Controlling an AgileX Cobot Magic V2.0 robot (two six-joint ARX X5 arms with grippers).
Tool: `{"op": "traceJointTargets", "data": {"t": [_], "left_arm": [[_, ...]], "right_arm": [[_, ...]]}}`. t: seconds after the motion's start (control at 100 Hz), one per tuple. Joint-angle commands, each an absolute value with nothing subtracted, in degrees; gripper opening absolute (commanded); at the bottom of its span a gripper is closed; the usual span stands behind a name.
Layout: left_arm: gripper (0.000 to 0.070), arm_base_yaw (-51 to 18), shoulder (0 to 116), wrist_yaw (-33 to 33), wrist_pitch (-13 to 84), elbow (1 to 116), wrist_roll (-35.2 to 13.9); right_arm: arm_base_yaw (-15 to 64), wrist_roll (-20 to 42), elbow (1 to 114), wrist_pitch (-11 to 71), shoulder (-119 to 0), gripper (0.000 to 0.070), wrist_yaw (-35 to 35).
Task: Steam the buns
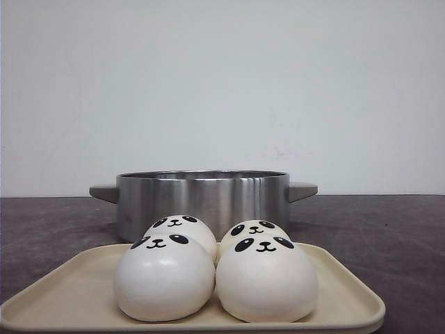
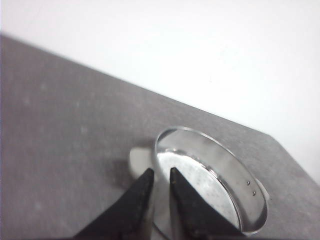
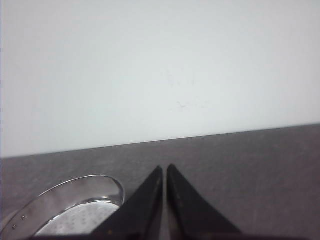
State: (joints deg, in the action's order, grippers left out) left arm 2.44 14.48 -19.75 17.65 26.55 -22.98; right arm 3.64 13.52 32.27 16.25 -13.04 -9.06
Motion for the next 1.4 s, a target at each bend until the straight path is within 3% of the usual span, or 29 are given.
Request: {"op": "traceJointTargets", "data": {"t": [0.0,0.16,0.2,0.24,0.28,0.33,0.38,0.42,0.74,0.97,1.06,1.15,1.23,1.39], "left_arm": [[0.0013,1.8,19.2,-19.4,18.9,33.4,-16.7],[0.0019,0.1,29.0,-19.1,23.5,47.0,-9.8],[0.0061,-0.2,30.3,-19.2,23.7,49.0,-9.6],[0.0168,-0.3,31.2,-19.2,23.7,50.4,-9.6],[0.0337,-0.4,31.7,-19.2,23.7,51.3,-9.6],[0.0544,-0.5,32.0,-19.2,23.5,51.5,-9.8],[0.0630,-0.7,32.0,-19.2,23.9,51.5,-9.7],[0.0633,-1.1,31.8,-19.2,24.5,51.5,-9.7],[0.0632,-4.3,31.6,-19.2,29.5,51.5,-9.7],[0.0631,-6.6,31.5,-19.1,31.0,51.5,-9.6],[0.0631,-7.6,31.5,-19.1,31.0,51.5,-9.6],[0.0631,-8.6,31.4,-19.1,31.1,51.5,-9.6],[0.0631,-9.6,31.2,-19.1,31.4,51.5,-9.6],[0.0631,-12.5,30.6,-19.1,32.2,51.5,-9.7]], "right_arm": [[3.6,9.4,40.2,20.1,-17.7,0.0007,-9.2],[3.6,8.6,52.0,27.3,-24.6,0.0007,-11.0],[3.6,8.5,53.3,27.8,-25.4,0.0008,-12.7],[3.6,8.6,54.1,28.0,-25.8,0.0025,-14.3],[3.6,8.7,54.5,28.2,-25.8,0.0116,-15.6],[3.6,9.7,54.7,28.2,-25.8,0.0321,-17.3],[3.6,11.9,54.7,28.2,-25.8,0.0508,-19.0],[3.6,13.7,54.7,28.2,-25.8,0.0567,-20.4],[7.1,16.4,56.1,27.2,-36.3,0.0566,-26.8],[23.5,16.7,59.2,33.4,-50.2,0.0563,-15.8],[30.8,19.7,60.0,35.9,-56.6,0.0563,-12.1],[35.4,23.6,60.0,36.5,-62.6,0.0561,-11.3],[37.5,26.3,60.0,37.4,-67.8,0.0518,-11.6],[41.2,27.8,60.0,38.1,-77.7,0.0505,-10.2]]}}
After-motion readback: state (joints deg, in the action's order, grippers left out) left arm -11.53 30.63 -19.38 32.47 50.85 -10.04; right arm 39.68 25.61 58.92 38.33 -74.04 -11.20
